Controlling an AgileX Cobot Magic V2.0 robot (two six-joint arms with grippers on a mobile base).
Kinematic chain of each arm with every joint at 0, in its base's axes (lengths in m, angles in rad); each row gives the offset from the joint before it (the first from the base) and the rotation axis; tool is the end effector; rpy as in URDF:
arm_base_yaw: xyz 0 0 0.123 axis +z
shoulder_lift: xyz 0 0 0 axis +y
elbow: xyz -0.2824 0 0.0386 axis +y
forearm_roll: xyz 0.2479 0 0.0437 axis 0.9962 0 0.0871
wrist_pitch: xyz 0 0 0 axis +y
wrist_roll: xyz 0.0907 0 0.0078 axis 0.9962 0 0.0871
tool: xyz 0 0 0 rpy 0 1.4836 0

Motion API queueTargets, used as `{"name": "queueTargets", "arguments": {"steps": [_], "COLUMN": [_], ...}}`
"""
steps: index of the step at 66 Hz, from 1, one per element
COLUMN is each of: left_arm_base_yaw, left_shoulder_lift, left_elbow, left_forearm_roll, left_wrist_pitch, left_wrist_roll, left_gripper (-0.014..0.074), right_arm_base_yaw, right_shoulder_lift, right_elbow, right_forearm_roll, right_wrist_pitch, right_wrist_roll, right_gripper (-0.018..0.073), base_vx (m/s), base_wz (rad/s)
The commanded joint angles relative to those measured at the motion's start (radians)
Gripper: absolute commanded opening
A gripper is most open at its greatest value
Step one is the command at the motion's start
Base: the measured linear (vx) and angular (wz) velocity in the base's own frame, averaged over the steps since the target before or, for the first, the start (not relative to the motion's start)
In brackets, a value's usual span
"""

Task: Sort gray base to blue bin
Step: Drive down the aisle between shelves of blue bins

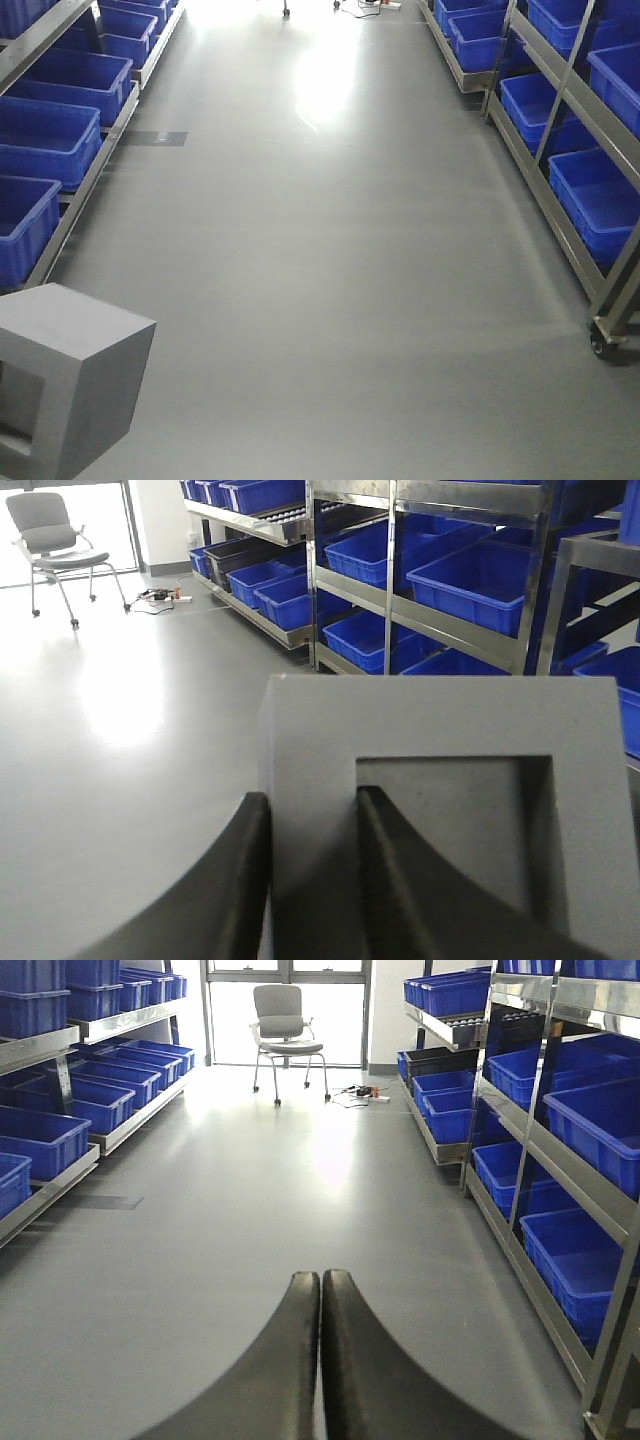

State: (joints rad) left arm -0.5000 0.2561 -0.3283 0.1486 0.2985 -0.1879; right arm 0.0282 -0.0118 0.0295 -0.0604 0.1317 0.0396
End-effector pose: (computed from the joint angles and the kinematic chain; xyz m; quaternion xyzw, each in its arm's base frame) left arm 0.0640 -0.0304 0.2809 0.1557 0.7372 -0.1613 0.6374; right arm 0.0566 0.0009 0.1918 -0.0149 0.7285 -0.0002 0.6849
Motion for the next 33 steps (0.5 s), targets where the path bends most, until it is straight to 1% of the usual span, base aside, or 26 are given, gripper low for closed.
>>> {"name": "queueTargets", "arguments": {"steps": [1, 33], "left_arm_base_yaw": [-0.002, -0.002], "left_shoulder_lift": [0.007, 0.007], "left_elbow": [-0.03, -0.03], "left_forearm_roll": [-0.003, -0.003], "left_wrist_pitch": [-0.111, -0.11], "left_wrist_roll": [-0.004, -0.004], "left_gripper": [-0.0006, -0.0006], "right_arm_base_yaw": [-0.003, -0.003], "right_shoulder_lift": [-0.012, -0.012], "right_elbow": [0.015, 0.015], "right_forearm_roll": [-0.006, -0.006], "right_wrist_pitch": [-0.074, -0.074], "right_wrist_roll": [-0.006, -0.006], "right_gripper": [-0.0009, -0.0009], "base_vx": [0.36, 0.41], "base_wz": [-0.06, -0.06]}}
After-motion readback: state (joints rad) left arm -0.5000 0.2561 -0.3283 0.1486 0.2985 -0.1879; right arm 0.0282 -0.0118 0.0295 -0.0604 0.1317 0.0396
